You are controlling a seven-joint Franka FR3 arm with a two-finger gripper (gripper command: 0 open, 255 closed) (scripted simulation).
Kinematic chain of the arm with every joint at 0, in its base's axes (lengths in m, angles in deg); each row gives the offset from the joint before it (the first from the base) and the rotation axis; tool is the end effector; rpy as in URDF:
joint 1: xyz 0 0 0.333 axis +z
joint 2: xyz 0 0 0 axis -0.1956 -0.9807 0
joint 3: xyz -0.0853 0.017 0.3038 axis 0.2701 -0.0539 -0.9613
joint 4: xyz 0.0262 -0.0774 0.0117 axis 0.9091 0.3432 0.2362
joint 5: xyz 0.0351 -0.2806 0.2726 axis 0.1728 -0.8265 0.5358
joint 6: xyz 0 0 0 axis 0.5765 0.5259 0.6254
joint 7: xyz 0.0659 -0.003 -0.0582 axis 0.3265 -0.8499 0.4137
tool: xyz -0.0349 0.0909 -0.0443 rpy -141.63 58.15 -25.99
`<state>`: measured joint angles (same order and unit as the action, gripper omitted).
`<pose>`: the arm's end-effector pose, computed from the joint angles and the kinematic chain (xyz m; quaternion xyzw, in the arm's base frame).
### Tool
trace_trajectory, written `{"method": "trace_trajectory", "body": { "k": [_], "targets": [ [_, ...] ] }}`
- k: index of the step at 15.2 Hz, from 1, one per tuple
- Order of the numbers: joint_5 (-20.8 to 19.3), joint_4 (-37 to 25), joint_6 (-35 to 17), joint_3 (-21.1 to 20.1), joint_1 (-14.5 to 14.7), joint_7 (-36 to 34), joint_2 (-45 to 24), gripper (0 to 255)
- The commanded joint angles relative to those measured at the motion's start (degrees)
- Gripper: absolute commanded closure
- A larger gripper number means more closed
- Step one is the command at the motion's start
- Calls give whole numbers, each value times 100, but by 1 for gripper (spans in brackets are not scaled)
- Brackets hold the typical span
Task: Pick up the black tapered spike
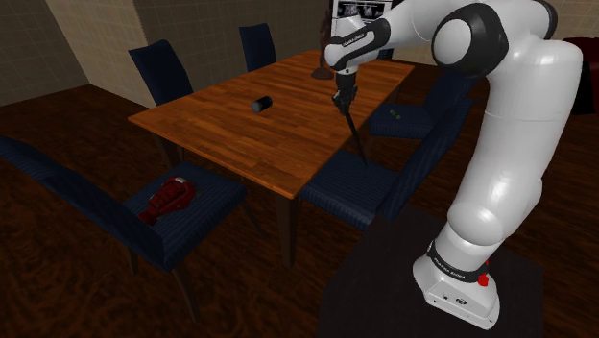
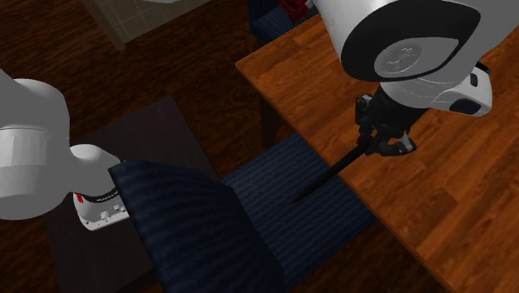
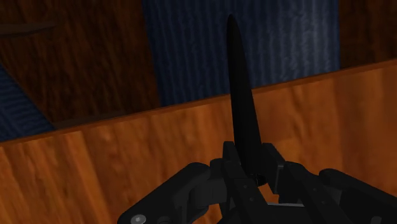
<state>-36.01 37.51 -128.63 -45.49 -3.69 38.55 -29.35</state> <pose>0.5517 -0.2944 0.4280 0.9942 -0.0859 -0.0090 0.0634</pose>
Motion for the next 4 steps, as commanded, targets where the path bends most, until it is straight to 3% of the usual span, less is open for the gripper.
{"method": "trace_trajectory", "body": {
  "k": [1, 4],
  "targets": [
    [-6, -95, 144, 3, 2, 9, 49, 255],
    [-9, -154, 226, 4, 4, 15, 72, 255]
  ]
}}
